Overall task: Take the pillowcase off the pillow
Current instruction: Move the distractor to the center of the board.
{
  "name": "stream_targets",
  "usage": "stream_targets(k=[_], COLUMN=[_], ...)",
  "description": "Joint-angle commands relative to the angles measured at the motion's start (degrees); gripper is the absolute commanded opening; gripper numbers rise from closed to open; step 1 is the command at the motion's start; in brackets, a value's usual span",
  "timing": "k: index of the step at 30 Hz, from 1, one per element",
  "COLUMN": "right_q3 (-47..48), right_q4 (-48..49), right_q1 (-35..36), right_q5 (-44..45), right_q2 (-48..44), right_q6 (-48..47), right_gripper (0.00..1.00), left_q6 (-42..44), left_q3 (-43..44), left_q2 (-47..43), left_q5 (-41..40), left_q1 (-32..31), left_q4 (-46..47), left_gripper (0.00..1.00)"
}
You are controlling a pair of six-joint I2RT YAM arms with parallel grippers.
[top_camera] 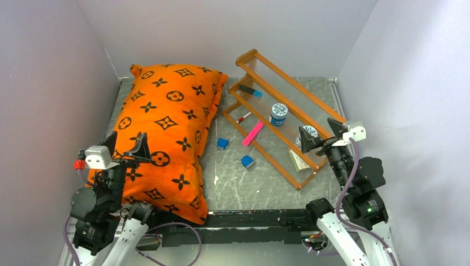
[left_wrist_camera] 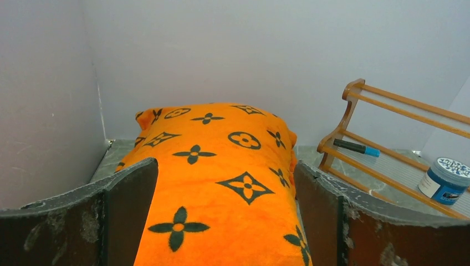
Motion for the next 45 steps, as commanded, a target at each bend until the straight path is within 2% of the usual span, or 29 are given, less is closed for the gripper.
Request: stream_targets(k=[1, 5, 19, 25, 29, 35, 45], right_q3=[1.2, 1.1, 6.4, 6.5, 6.2, 6.2, 3.9], right_q4=[1.7, 1.7, -0.4, 1.4, 2.3, 4.4, 12.3], right_q1=[-0.1, -0.1, -0.2, 0.4, 6.0, 20.8, 27.4], right_q5=[-1.7, -1.9, -13.8, -21.1, -18.7, -6.0, -8.6], right_q2=[0.6, 1.4, 15.6, 20.8, 24.7, 32.1, 47.6], right_q6=[1.1, 1.1, 3.0, 7.6, 8.5, 7.1, 8.3], right_gripper=[1.00, 1.00, 1.00, 1.00, 1.00, 1.00, 1.00], left_q6=[0.7, 0.5, -1.3, -1.0, -1.0, -0.9, -0.8], left_q3=[-0.7, -1.9, -5.8, -6.6, -6.7, -6.8, -7.1], left_q2=[0.1, 0.4, 2.3, 0.8, 0.2, -0.1, -0.1], left_q5=[-0.1, 0.8, 2.9, 3.2, 3.0, 2.6, 2.4], left_q1=[-0.1, -0.1, -0.1, -0.1, -0.1, -0.1, -0.1], left_q4=[1.8, 2.8, 4.2, 3.8, 3.7, 3.4, 3.0], left_gripper=[0.97, 0.97, 0.97, 0.97, 0.97, 0.97, 0.97])
